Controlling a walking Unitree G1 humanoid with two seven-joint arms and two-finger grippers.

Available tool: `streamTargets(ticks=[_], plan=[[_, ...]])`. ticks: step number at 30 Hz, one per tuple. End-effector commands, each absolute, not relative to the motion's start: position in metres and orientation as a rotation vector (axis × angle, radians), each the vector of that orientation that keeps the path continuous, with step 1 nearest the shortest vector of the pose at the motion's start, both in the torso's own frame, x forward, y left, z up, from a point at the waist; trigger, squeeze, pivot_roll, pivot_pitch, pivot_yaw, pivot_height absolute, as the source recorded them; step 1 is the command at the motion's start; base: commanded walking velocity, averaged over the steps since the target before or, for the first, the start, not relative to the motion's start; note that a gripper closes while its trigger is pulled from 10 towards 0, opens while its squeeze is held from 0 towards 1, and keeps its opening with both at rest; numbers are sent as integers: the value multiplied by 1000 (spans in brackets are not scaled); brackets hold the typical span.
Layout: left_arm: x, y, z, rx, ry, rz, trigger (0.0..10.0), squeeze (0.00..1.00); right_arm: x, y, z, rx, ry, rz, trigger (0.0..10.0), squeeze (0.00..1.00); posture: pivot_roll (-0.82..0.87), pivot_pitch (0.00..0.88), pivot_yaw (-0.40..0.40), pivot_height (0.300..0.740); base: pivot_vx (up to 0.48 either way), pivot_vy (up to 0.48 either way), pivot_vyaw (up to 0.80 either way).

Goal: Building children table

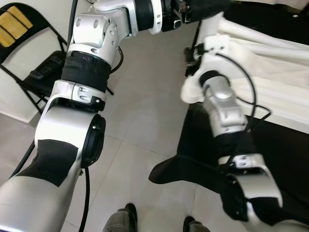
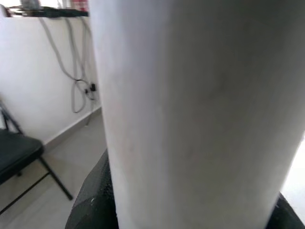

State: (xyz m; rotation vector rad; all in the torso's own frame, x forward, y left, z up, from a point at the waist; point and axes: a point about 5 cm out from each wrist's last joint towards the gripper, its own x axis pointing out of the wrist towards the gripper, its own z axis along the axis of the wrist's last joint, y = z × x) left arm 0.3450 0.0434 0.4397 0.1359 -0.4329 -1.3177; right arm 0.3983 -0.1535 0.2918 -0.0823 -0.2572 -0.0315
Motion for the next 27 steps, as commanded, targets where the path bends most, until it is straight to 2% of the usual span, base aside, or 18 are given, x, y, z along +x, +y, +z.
streamTargets(ticks=[1,9,11,18,19,21,23,24,26,27], plan=[[342,47,440,147,-437,-1332,10000,0,402,-177,259,-89,-115,-120,0,0,-18,238,2,740,0,0,0],[340,58,443,165,-455,-1302,10000,0,407,-198,267,-103,-110,-154,0,0,-21,238,-3,740,0,0,0],[338,73,440,176,-463,-1267,10000,0,406,-216,271,-112,-106,-208,0,0,-24,238,-2,740,0,0,0],[340,89,424,191,-426,-1225,10000,0,406,-223,268,-87,-101,-233,0,0,-19,240,-1,740,0,0,0],[341,99,411,192,-392,-1195,10000,0,406,-224,267,-30,-125,-238,0,0,-15,240,-2,740,0,0,0],[342,102,408,192,-385,-1188,10000,0,406,-224,267,-16,-132,-239,0,0,-15,240,-2,740,0,0,0],[342,109,399,180,-361,-1168,10000,0,406,-222,266,28,-136,-216,4196,0,-14,241,0,740,0,0,0],[342,109,399,180,-361,-1168,10000,0,406,-222,266,28,-136,-216,4196,0,-14,241,0,740,0,0,0],[341,118,385,158,-329,-1140,10000,0,407,-218,266,63,-146,-187,10000,0,-14,242,5,740,0,0,0],[340,121,380,150,-318,-1129,10000,0,407,-217,266,77,-151,-174,10000,0,-14,242,5,740,0,0,0]])
